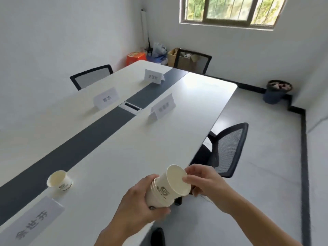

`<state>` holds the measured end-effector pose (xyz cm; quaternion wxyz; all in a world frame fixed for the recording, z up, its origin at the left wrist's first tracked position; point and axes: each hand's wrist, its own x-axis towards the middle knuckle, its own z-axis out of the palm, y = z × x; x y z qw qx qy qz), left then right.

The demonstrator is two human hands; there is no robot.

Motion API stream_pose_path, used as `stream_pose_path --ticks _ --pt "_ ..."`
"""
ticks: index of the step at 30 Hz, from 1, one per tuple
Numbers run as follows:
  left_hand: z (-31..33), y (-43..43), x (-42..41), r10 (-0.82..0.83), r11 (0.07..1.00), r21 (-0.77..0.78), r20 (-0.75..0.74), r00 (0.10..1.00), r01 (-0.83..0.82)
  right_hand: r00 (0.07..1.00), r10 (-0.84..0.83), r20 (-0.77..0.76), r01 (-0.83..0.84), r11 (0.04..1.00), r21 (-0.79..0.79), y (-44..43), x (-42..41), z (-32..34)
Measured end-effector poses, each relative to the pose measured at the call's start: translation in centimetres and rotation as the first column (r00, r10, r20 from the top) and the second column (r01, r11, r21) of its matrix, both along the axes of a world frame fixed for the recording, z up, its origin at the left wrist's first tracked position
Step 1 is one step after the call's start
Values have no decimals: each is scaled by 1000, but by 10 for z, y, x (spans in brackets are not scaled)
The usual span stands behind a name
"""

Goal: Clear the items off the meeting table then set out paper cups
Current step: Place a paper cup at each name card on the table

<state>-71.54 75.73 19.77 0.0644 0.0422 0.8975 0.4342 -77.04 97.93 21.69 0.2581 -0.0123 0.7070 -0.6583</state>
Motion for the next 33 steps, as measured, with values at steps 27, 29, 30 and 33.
stream_pose_path --ticks 27,29,30,33 --pt "1 379 -294 -546 818 263 75 834 512 415 -884 -215 907 420 24 383 -33 -10" --pt "-4 414 -314 -538 817 300 93 838 492 436 -882 -178 900 430 71 421 -36 -21" --pt "-7 433 -324 -530 822 309 107 841 479 466 -874 -140 885 456 98 441 -40 -26" --pt "-15 486 -354 -507 830 336 120 854 446 584 -811 -21 802 574 165 509 -64 -40"
